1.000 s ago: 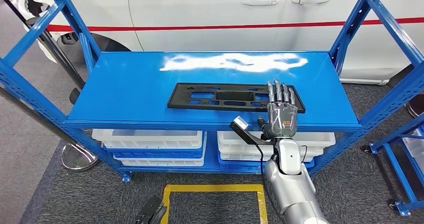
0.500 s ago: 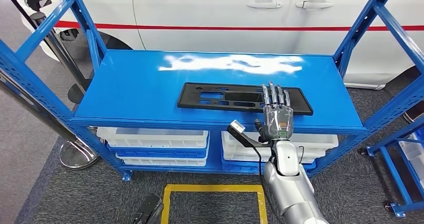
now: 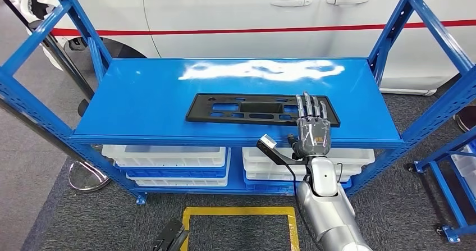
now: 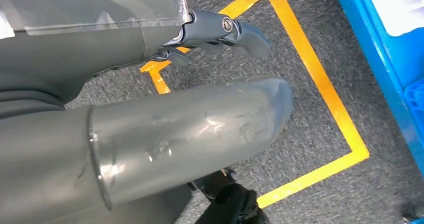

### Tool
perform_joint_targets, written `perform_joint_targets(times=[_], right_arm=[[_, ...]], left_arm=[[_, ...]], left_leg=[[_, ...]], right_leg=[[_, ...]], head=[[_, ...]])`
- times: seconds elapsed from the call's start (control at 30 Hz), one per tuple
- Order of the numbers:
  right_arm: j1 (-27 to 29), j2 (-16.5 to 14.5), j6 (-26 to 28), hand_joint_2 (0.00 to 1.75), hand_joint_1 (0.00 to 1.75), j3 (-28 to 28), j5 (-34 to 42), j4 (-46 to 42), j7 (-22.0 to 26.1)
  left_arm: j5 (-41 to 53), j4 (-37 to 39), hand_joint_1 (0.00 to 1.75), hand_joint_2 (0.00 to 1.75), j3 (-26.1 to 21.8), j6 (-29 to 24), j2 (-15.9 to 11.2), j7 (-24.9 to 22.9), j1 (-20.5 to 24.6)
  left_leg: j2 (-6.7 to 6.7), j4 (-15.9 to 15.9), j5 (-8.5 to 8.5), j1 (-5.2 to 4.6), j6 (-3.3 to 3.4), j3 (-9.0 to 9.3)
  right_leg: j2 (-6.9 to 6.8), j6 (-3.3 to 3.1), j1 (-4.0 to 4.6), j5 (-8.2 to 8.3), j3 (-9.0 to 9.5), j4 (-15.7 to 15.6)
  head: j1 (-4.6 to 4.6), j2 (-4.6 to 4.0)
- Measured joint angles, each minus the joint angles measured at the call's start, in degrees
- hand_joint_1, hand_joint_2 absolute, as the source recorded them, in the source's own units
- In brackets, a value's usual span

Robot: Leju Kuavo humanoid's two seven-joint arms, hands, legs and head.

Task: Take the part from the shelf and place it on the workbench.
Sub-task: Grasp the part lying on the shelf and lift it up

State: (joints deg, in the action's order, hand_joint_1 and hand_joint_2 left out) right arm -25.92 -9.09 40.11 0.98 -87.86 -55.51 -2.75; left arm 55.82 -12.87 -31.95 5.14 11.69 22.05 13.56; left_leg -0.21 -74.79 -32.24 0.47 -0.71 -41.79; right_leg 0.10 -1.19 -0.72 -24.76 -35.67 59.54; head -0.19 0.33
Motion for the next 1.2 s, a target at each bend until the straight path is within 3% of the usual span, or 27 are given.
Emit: perform_joint_targets(times=[0.03, 0.1, 0.17, 0.23, 0.33, 0.4, 0.47, 0.5, 0.53, 0.6, 0.67, 0.83, 0.9, 0.97, 1.0, 1.03, 1.07, 1.13, 1.2], right_arm=[[0.00, 0.00, 0.00, 1.75, 0.00, 0.01, 0.00, 0.04, -0.01], [-0.05, 0.00, 0.00, 1.75, 0.00, 0.04, 0.00, 0.09, -0.02], [-0.13, 0.01, 0.00, 1.75, 0.00, 0.08, 0.00, 0.11, -0.02], [-0.15, 0.01, 0.00, 1.75, 0.00, 0.14, 0.00, 0.14, -0.01], [-0.34, 0.03, 0.02, 1.75, 0.00, 0.23, 0.01, 0.14, 0.00], [-0.63, 0.06, 0.03, 1.75, 0.00, 0.25, 0.02, 0.20, 0.04], [-0.62, 0.08, 0.02, 1.75, 0.00, 0.26, 0.02, 0.37, 0.08], [-0.49, 0.09, 0.02, 1.75, 0.00, 0.26, 0.02, 0.49, 0.07], [-0.41, 0.14, 0.02, 1.75, 0.00, 0.26, 0.02, 0.61, 0.01], [-0.54, 0.28, 0.03, 1.75, 0.00, 0.32, 0.01, 0.77, -0.38], [-0.90, 0.38, 0.03, 1.75, 0.00, 0.75, -0.03, 0.94, -1.12], [-1.21, 0.77, 0.04, 1.75, 0.00, 2.71, -0.07, 1.68, -3.50], [-1.67, 0.99, 0.03, 1.75, 0.00, 4.20, -0.08, 2.14, -4.72], [-1.96, 1.29, 0.02, 1.75, 0.00, 6.22, -0.09, 2.93, -5.63], [-1.97, 1.43, 0.02, 1.75, 0.00, 7.09, -0.09, 3.32, -5.88], [-1.96, 1.54, 0.02, 1.75, 0.00, 7.78, -0.09, 3.64, -6.00], [-1.98, 1.60, 0.02, 1.75, 0.00, 8.32, -0.09, 3.89, -6.06], [-2.13, 1.66, 0.02, 1.75, 0.00, 9.15, -0.09, 4.18, -6.08], [-2.34, 1.70, 0.02, 1.75, 0.00, 9.70, -0.09, 4.39, -6.07]], left_arm=[[0.00, 0.00, 0.00, 0.00, 0.00, 0.00, -0.01, 0.00, -0.03], [0.00, 0.00, 0.00, 0.00, 0.00, 0.00, -0.02, 0.00, 0.07], [-0.01, 0.00, 0.00, 0.00, 0.00, 0.02, -0.02, 0.02, 0.23], [0.00, 0.00, 0.00, 0.00, 0.00, 0.08, -0.04, 0.12, 0.22], [0.12, 0.00, 0.00, 0.00, 0.02, 0.20, -0.02, 0.49, 0.22], [0.20, 0.00, 0.00, 0.00, 0.04, 0.26, 0.04, 0.70, 0.33], [0.21, 0.00, 0.00, 0.00, 0.05, 0.27, 0.04, 0.80, 0.33], [0.21, 0.00, 0.00, 0.00, 0.05, 0.27, 0.04, 0.83, 0.26], [0.22, 0.00, 0.00, 0.00, 0.05, 0.27, 0.04, 0.87, 0.18], [0.17, 0.00, 0.00, 0.00, 0.07, 0.26, 0.07, 0.92, 0.11], [-0.05, 0.00, 0.00, 0.00, 0.07, 0.23, 0.11, 0.87, 0.24], [-0.31, 0.00, 0.00, 0.00, 0.07, -0.19, 0.12, 0.67, 0.69], [-0.44, 0.00, 0.00, 0.00, 0.07, -0.40, 0.11, 0.63, 0.89], [-0.59, 0.00, 0.00, 0.00, 0.07, -0.55, 0.11, 0.58, 0.93], [-0.62, 0.00, 0.00, 0.00, 0.07, -0.57, 0.11, 0.56, 0.89], [-0.66, 0.00, 0.00, 0.00, 0.07, -0.55, 0.11, 0.56, 0.86], [-0.65, 0.00, 0.00, 0.00, 0.07, -0.50, 0.11, 0.60, 0.85], [-0.62, 0.00, 0.00, 0.00, 0.07, -0.37, 0.07, 0.76, 0.89], [-0.61, 0.00, 0.00, 0.00, 0.07, -0.22, 0.01, 0.95, 0.99]], left_leg=[[0.00, 1.62, 1.43, -0.02, 0.18, 0.76], [0.00, 9.45, 5.39, -0.13, 0.84, 4.51], [-0.01, 15.16, 7.27, -0.47, 1.47, 7.17], [-0.05, 16.17, 7.26, -0.83, 1.87, 7.46], [-0.11, 17.26, 7.33, -0.59, 2.70, 8.42], [-0.08, 17.73, 6.96, -0.48, 3.30, 9.07], [0.01, 17.67, 6.42, -0.49, 3.67, 9.49], [0.04, 17.60, 6.24, -0.47, 3.62, 9.75], [0.05, 17.47, 6.11, -0.43, 3.52, 10.06], [-0.01, 17.08, 5.58, -0.34, 3.11, 10.72], [-0.09, 16.56, 4.74, -0.55, 2.49, 10.93], [-0.01, 15.29, 2.92, -0.53, 0.93, 10.89], [0.01, 9.70, 0.47, -0.34, 0.42, 8.08], [0.01, 2.27, -1.66, -0.26, 0.14, 3.40], [0.01, 0.26, -1.49, -0.26, 0.13, 1.70], [0.01, 0.48, -0.14, -0.29, 0.27, 1.08], [0.01, 3.04, 2.22, -0.36, 0.60, 1.71], [0.05, 10.79, 6.74, -0.68, 1.72, 4.71], [0.12, 15.39, 8.06, -1.03, 2.51, 6.79]], right_leg=[[0.04, 0.00, 0.07, 0.00, 0.04, 0.01], [0.07, 0.05, 0.16, -0.03, 0.19, 0.01], [0.06, 0.35, 0.25, 0.03, 0.08, 0.02], [0.05, 0.97, 0.21, 0.14, -0.09, -0.11], [-0.34, 1.95, 0.27, -0.46, -0.62, 0.88], [-0.47, 2.34, 0.18, -2.32, -3.57, 6.24], [-0.37, 2.67, 0.01, -4.23, -8.05, 13.09], [-0.36, 2.75, -0.06, -4.09, -9.29, 14.59], [-0.37, 2.79, -0.11, -2.95, -9.35, 13.95], [-0.38, 2.62, -0.18, 1.07, -6.51, 7.39], [-0.34, 2.15, -0.03, 3.10, -3.62, 1.50], [-0.06, 0.40, 0.04, 2.04, -2.32, 0.03], [-0.06, -0.17, -0.02, 1.65, -1.78, -0.12], [-0.02, -0.44, 0.12, 1.27, -1.46, -0.11], [0.03, -0.49, 0.20, 0.99, -1.24, -0.10], [0.10, -0.48, 0.28, 0.69, -0.94, -0.08], [0.15, -0.47, 0.38, 0.33, -0.52, -0.06], [0.20, -0.36, 0.59, -0.27, 0.35, 0.00], [0.20, 0.04, 0.63, -0.51, 0.72, 0.05]], head=[[0.00, 0.00], [0.01, 0.00], [0.01, 0.00], [0.01, 0.00], [0.04, 0.00], [0.04, 0.00], [0.03, 0.00], [0.03, 0.00], [0.04, 0.00], [0.04, 0.00], [0.02, 0.00], [-0.02, 0.00], [-0.02, 0.00], [-0.02, 0.00], [-0.03, 0.00], [-0.03, 0.00], [-0.03, 0.00], [-0.02, 0.00], [-0.01, 0.00]])
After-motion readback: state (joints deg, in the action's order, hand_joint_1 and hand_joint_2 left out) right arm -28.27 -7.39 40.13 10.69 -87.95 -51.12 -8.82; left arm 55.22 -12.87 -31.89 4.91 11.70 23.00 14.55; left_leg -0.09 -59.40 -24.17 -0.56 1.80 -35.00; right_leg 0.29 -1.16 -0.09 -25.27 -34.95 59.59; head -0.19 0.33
